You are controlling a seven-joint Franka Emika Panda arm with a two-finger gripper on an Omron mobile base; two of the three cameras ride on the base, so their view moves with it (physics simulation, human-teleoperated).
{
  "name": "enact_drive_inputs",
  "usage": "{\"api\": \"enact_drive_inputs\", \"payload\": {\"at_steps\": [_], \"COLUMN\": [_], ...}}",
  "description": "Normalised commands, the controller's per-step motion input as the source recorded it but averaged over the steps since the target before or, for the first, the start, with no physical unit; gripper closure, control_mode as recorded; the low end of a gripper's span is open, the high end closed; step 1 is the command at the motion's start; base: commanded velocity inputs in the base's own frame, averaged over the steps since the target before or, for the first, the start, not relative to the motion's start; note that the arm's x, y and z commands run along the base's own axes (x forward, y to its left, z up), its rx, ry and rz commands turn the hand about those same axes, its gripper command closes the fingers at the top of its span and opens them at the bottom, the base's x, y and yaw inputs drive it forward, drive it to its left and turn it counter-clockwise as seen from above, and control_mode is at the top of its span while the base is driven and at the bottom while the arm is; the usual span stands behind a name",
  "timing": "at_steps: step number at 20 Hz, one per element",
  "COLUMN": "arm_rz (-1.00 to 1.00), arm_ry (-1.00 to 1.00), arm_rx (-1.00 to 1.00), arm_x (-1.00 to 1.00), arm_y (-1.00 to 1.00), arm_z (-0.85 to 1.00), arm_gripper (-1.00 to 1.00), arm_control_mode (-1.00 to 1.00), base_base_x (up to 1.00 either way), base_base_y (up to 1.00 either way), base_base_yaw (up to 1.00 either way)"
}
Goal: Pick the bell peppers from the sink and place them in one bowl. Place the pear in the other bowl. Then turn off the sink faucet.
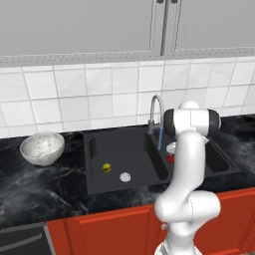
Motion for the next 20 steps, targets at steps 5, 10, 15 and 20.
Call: {"api": "enact_drive_inputs", "payload": {"at_steps": [5, 10, 15, 20], "arm_rz": [0.00, 0.00, -0.01, -0.02], "arm_ry": [0.00, 0.03, 0.04, 0.02], "arm_rx": [0.00, 0.00, 0.00, 0.00], "arm_x": [0.36, 0.31, 0.25, 0.28], "arm_y": [0.00, 0.00, 0.00, 0.02], "arm_z": [-0.33, -0.29, -0.29, -0.35], "arm_gripper": [-1.00, -1.00, -1.00, 1.00], "arm_control_mode": [-1.00, -1.00, -1.00, -1.00], "base_base_x": [0.00, 0.00, 0.00, 0.00], "base_base_y": [0.00, 0.00, 0.00, 0.00], "base_base_yaw": [0.00, 0.00, 0.00, 0.00]}}
